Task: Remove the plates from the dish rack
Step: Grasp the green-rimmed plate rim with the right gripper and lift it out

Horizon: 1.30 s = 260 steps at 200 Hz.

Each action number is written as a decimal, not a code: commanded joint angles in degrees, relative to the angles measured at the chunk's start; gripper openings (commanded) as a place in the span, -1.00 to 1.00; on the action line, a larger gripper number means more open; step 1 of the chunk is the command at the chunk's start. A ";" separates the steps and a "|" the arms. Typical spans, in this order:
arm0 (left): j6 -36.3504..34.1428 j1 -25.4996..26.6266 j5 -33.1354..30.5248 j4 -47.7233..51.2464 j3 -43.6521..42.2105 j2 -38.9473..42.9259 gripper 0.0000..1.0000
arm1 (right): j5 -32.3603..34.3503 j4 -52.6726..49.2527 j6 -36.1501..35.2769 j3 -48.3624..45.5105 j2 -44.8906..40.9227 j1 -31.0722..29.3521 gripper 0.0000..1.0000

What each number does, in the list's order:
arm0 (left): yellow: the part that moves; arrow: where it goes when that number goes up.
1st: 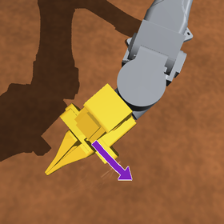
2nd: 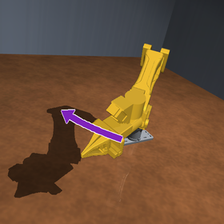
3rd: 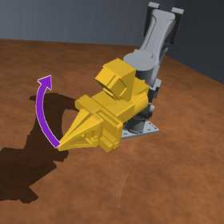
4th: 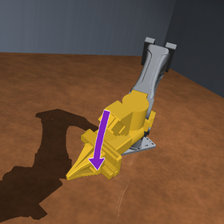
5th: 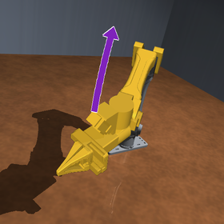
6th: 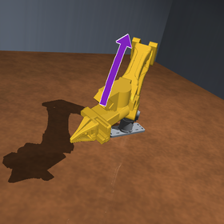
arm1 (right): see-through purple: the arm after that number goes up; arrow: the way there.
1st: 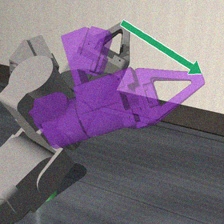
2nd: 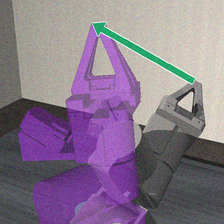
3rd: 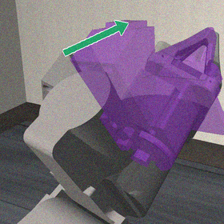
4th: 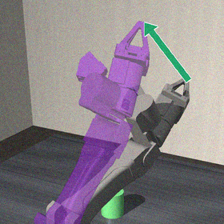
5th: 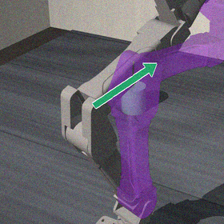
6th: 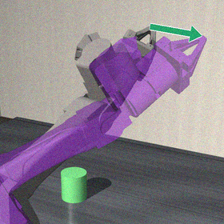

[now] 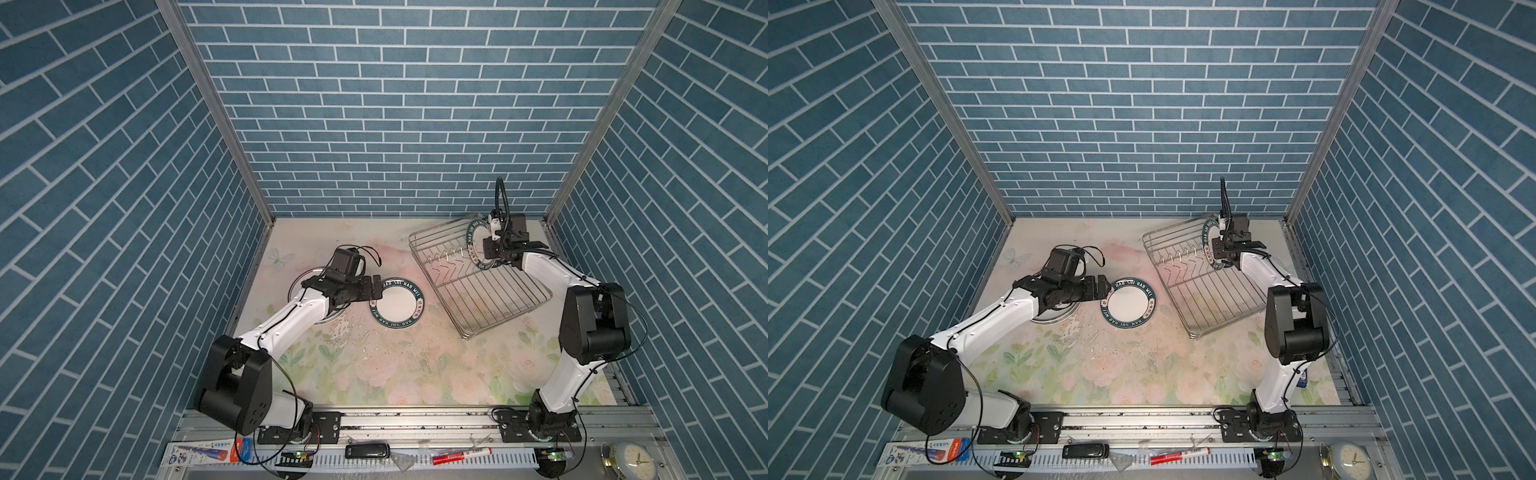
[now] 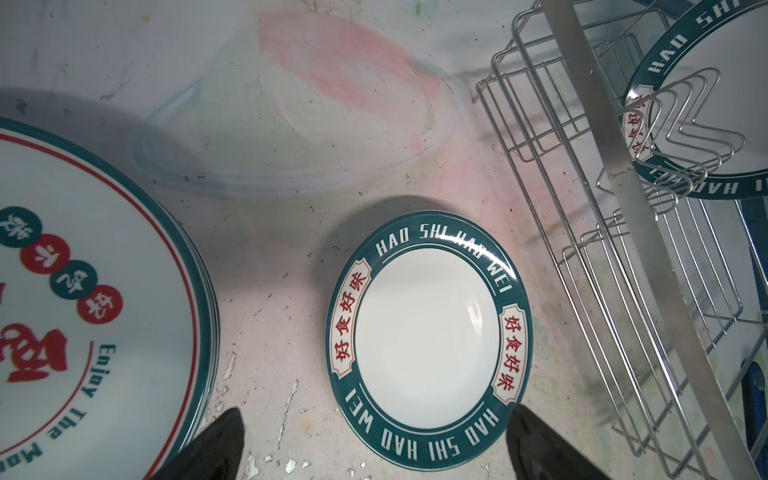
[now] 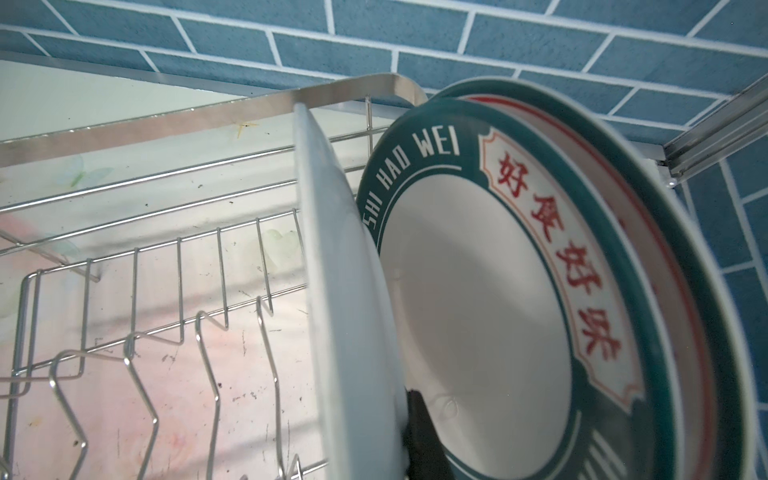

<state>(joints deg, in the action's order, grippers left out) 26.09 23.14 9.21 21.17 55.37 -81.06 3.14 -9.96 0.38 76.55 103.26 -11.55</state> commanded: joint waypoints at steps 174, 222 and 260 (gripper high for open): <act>1.46 -0.22 -4.83 2.20 1.31 0.87 0.99 | 0.14 11.82 -2.93 -14.16 -26.57 -0.93 -1.00; 1.37 -0.20 -7.84 2.75 0.16 1.89 0.99 | 0.20 21.49 1.34 -23.59 -39.44 -1.41 -1.00; 0.68 -0.26 -7.25 2.46 -0.36 3.10 0.99 | -4.91 24.58 10.58 -28.68 -45.46 -1.37 -1.00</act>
<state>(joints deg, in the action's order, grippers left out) 27.49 23.05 2.90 22.81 55.20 -79.22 2.02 8.16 3.09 50.81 60.42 -12.84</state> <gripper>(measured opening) 0.994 0.119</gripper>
